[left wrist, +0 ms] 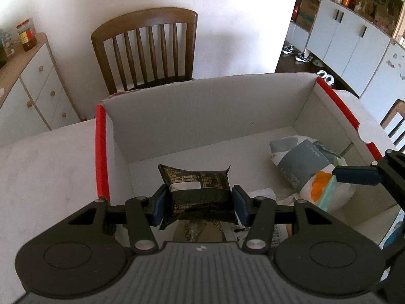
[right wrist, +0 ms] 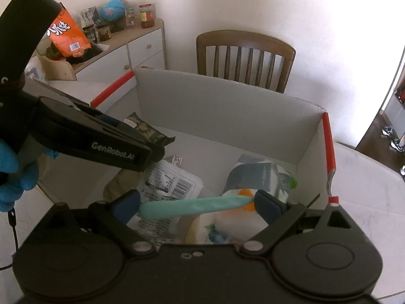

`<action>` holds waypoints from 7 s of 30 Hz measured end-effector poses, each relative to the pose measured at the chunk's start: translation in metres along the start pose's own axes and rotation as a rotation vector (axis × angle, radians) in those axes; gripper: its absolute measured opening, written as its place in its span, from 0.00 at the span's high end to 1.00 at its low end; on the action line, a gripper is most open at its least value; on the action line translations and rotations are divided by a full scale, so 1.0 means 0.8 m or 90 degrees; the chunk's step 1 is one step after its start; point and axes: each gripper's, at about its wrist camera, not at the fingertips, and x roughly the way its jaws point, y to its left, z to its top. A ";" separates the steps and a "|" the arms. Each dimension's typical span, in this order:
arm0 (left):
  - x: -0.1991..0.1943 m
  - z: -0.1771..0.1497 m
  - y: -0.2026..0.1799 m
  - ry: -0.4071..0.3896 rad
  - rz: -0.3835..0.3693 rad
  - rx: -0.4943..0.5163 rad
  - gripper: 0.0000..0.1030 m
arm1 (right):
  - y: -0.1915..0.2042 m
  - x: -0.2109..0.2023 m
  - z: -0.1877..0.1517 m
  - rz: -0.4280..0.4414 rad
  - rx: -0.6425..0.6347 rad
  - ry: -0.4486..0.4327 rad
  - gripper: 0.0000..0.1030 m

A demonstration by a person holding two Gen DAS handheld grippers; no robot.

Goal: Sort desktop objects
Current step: 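Lower the dark packet and teal stick into the box and open both grippers, then withdraw both grippers from the box toward the items on the glass table, then grasp the blue cracker packet with the left gripper while the right grasps the dark plastic bag, then lift the cracker packet and dark bag and carry both over the red box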

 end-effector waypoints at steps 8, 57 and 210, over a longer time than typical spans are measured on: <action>0.006 0.004 -0.002 0.006 0.008 -0.004 0.46 | 0.002 0.001 -0.002 -0.002 -0.002 0.003 0.06; -0.171 -0.039 -0.042 -0.087 -0.024 -0.007 0.31 | 0.025 -0.153 -0.027 0.004 -0.010 -0.077 0.02; -0.133 -0.310 0.022 -0.046 -0.001 0.067 0.24 | 0.151 -0.076 -0.191 0.059 -0.080 -0.013 0.54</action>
